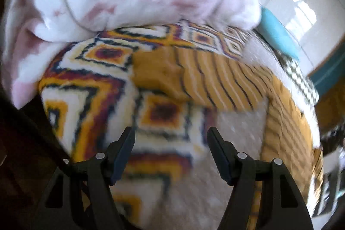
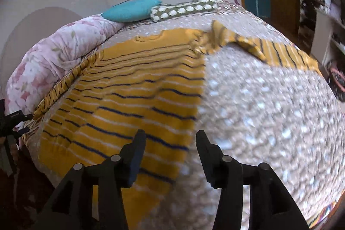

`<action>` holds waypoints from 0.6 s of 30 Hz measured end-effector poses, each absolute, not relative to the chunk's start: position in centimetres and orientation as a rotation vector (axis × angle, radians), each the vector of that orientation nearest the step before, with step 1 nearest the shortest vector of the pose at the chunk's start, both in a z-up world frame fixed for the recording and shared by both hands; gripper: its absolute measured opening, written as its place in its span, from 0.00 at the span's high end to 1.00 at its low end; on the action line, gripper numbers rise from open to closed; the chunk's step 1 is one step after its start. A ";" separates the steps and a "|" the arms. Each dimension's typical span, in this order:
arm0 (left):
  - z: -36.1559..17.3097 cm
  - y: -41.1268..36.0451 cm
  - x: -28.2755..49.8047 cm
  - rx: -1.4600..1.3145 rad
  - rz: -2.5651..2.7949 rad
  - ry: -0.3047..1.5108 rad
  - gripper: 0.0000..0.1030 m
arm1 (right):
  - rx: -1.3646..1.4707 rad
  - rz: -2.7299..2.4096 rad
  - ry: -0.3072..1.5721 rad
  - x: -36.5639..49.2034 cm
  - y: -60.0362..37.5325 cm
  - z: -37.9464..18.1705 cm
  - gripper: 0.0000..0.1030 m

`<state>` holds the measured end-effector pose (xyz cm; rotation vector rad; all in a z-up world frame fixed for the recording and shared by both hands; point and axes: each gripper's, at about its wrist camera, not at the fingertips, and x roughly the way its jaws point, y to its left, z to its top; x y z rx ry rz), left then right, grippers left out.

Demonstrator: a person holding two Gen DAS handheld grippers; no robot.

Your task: Fold small clothes

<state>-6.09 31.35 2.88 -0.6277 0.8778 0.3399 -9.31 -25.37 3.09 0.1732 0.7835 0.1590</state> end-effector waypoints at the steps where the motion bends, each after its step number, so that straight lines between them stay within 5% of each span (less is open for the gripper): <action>1: 2.1 32.5 -5.3 -0.672 0.321 0.893 0.34 | 0.168 0.161 0.789 -8.8 -24.9 3.2 0.48; 9: 0.3 34.5 0.0 -0.721 0.259 0.860 0.33 | 0.137 0.155 0.843 -6.8 -21.5 3.0 0.48; 11: 0.4 34.5 1.6 -0.667 0.302 0.870 0.53 | 0.103 0.146 0.852 -6.6 -20.8 3.0 0.48; 12: 0.5 34.7 2.3 -0.625 0.360 0.896 0.96 | 0.090 0.142 0.855 -6.5 -20.6 2.9 0.48; 18: 6.9 35.3 3.9 -0.412 0.507 0.776 0.96 | 0.096 0.135 0.853 -5.8 -20.7 2.9 0.48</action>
